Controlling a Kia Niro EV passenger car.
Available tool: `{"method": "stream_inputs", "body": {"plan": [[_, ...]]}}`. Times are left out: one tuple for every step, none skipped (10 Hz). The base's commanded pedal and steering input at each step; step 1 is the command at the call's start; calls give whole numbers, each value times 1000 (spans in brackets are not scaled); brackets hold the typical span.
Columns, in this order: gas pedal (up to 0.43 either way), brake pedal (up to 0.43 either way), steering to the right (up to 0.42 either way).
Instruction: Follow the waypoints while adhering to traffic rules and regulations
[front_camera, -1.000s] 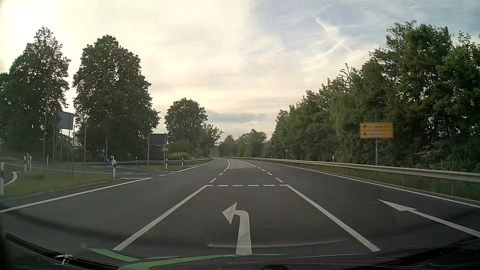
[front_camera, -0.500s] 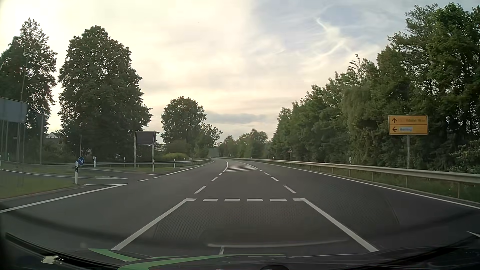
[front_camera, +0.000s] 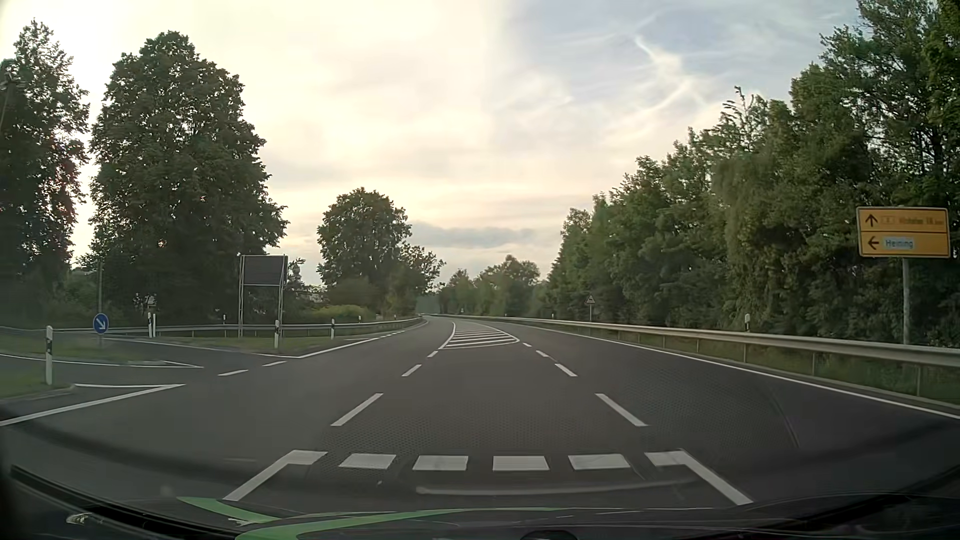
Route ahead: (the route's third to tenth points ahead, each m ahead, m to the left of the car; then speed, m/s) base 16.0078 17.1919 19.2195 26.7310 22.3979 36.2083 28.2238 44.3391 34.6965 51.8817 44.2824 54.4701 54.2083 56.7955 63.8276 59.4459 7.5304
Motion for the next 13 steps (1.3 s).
{"method": "stream_inputs", "body": {"plan": [[0, 177, -23], [0, 79, -39], [0, 12, -58], [0, 0, -87], [0, 0, -111], [0, 0, -125], [0, 0, -141], [0, 0, -162], [0, 0, -187], [0, 0, -209], [67, 0, -230], [87, 0, -251], [110, 0, -265]]}}
